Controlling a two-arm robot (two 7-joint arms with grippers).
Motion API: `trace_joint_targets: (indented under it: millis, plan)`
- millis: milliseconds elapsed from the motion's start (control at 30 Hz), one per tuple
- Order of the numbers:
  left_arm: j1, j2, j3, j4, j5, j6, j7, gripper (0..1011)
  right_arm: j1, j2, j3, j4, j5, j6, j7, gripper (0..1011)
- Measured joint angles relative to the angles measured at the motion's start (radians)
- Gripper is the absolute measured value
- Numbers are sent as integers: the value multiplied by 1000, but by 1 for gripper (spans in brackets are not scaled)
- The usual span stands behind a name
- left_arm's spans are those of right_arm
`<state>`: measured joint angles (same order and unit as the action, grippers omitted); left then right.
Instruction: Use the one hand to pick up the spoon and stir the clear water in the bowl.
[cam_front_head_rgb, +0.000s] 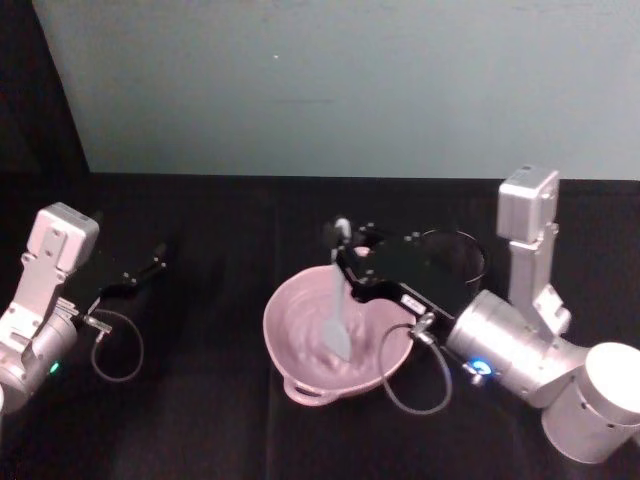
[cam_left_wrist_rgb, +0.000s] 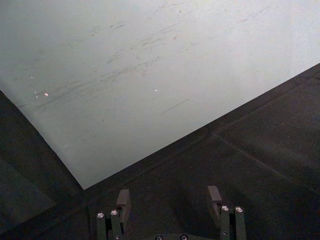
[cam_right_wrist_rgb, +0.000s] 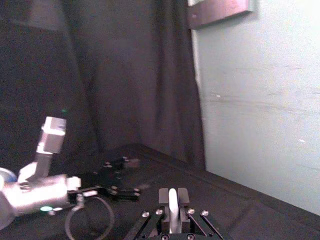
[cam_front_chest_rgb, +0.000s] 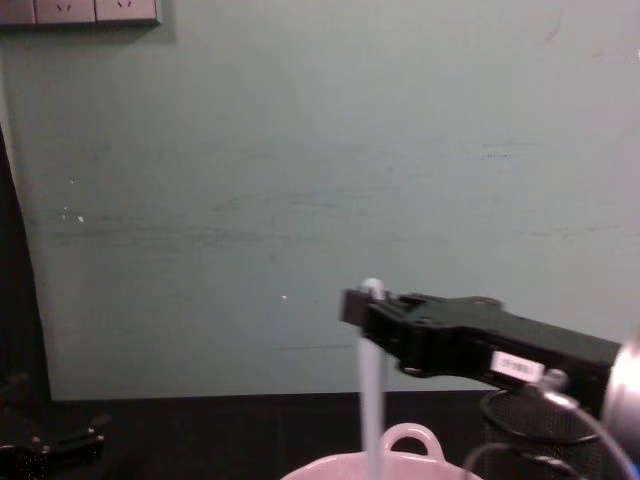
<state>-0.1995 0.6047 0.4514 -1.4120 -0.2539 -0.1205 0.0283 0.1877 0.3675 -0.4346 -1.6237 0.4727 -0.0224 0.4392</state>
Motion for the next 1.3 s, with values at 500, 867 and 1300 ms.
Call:
trace_joint_targets:
  millis: [500,867,1300]
  plan:
    - [0,0,0,0,0,0,0,1005,101,-77,-60,87,2,-14,41,116]
    - [0,0,0,0,0,0,0,1005,135,-93,-8,195,47,-41,30,116]
    - [0,0,0,0,0,0,0,1005,74,-21,65,114,52,-29,-18,116]
